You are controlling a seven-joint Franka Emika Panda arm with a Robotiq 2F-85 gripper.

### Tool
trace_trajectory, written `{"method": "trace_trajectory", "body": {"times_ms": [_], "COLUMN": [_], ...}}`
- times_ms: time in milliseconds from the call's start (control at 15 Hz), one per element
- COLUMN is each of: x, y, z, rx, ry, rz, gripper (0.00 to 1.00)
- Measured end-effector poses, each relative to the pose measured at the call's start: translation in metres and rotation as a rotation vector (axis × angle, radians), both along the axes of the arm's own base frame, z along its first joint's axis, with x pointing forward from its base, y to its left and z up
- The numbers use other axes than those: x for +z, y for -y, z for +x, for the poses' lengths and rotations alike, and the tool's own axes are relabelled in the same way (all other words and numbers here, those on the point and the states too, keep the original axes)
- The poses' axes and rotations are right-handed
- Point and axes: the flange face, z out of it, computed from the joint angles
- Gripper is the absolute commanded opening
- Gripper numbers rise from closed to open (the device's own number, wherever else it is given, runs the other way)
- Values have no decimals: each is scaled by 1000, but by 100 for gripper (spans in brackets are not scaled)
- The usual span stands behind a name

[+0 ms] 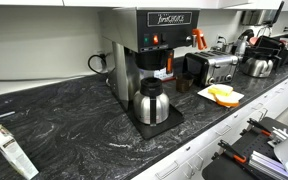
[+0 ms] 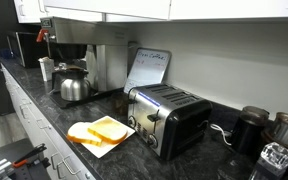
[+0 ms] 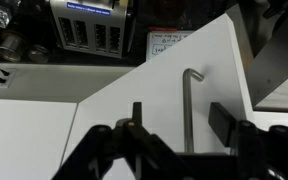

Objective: Open the right door of the cabinet.

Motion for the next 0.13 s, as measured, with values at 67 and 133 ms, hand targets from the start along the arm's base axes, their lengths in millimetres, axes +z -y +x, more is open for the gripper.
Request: {"method": "trace_trajectory", "body": {"times_ms": [67,133], "x": [0,0], "y": [0,0], "z": [0,0], "rx": [0,0], "ry": [0,0], "rz": [0,0], "gripper": [70,70]}}
